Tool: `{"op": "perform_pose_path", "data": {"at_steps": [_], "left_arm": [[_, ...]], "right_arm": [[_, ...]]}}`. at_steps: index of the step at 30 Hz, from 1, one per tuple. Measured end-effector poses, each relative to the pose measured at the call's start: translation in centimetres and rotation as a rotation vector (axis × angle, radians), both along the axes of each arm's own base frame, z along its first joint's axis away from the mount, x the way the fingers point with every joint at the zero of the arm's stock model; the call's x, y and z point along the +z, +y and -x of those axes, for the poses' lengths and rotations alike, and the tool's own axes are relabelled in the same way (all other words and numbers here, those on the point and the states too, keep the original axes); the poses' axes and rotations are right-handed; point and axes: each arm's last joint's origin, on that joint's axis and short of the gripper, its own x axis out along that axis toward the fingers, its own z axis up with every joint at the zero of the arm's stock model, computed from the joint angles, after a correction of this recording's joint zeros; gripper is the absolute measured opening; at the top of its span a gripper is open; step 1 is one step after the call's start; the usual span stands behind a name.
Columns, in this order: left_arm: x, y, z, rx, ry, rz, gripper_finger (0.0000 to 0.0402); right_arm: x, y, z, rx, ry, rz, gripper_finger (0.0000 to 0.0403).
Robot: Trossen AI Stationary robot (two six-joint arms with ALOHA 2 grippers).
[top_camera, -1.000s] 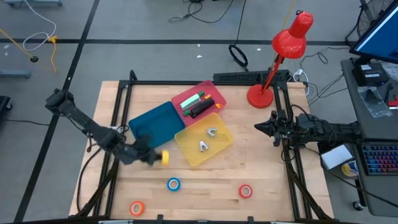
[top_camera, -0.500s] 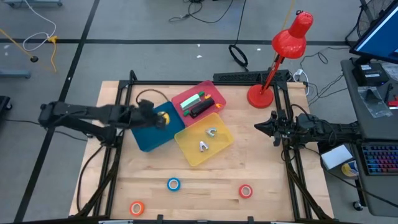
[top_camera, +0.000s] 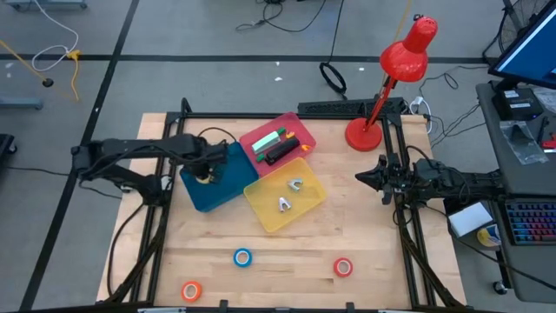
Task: Pick and place Stapler, Stapler remover, tape
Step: Put the yellow tape into the blue bin
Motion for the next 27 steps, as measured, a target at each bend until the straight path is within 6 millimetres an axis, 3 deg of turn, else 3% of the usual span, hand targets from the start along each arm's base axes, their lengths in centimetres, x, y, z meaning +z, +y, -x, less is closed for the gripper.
{"op": "perform_pose_path", "data": {"at_steps": [12,27], "left_arm": [[-4.7,1.8,0.1,0.004,0.077,0.06,0.0037],[-6.6,1.3,1.5,0.012,0.141,0.104,0.0066]], "right_arm": [[0.0,0.0,0.0,0.0,0.0,0.0,0.0001],[0.0,0.0,0.0,0.0,0.0,0.0,0.0001]]}}
